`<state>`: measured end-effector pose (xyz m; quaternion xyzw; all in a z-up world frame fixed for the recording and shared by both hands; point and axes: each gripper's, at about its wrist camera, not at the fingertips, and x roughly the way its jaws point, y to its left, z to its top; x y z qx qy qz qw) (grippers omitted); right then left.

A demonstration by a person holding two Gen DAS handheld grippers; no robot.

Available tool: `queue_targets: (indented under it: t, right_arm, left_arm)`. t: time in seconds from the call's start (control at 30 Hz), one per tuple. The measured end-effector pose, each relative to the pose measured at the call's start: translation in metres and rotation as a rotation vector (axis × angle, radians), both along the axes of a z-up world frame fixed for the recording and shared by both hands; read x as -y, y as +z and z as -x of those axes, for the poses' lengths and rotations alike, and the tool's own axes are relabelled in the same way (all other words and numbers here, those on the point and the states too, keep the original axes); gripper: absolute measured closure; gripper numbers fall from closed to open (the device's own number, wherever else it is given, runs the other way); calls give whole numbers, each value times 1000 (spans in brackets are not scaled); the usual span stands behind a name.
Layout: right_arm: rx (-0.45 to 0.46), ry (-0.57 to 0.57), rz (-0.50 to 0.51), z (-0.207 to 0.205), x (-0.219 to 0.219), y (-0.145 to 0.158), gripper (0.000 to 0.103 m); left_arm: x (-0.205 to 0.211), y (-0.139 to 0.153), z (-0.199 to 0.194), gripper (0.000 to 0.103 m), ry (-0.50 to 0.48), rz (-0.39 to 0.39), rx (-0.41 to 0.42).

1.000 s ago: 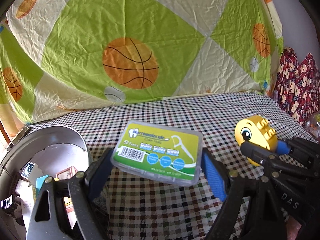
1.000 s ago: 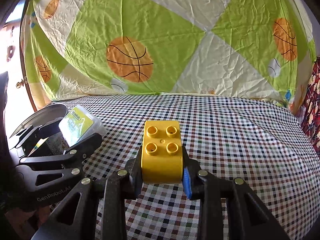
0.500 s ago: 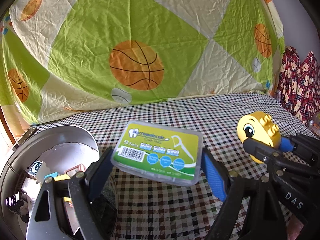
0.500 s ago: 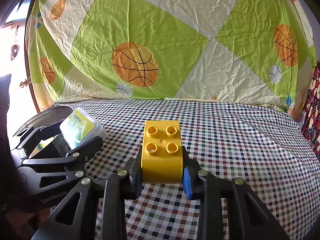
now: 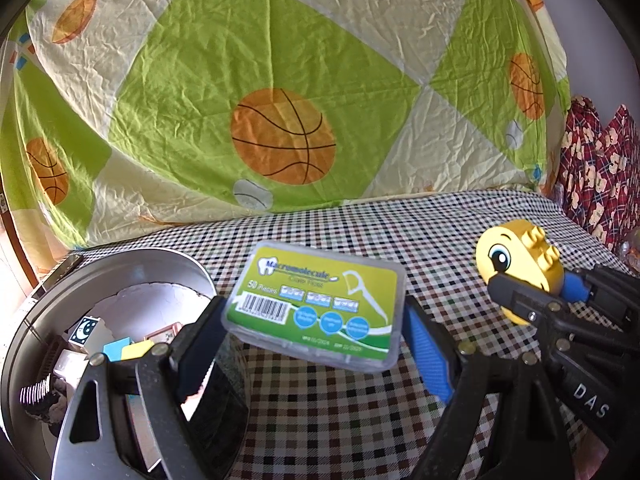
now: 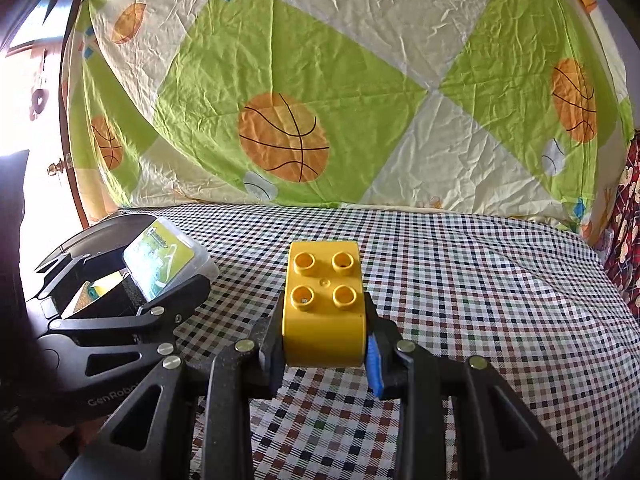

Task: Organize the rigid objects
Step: 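Lift the floss-pick box and yellow Duplo brick toward the tin with both tools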

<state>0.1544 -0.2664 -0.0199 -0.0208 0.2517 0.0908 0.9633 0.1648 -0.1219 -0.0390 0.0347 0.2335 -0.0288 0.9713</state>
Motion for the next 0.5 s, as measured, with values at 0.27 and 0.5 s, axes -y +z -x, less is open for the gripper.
queue_targets:
  t: [0.27, 0.5]
  right_arm:
    - [13, -10, 0, 3, -1, 0, 69]
    - [22, -10, 1, 8, -5, 1, 69]
  left_arm:
    - [-9, 0, 4, 17, 20, 18, -9]
    - [-16, 1, 17, 17, 35, 18, 19]
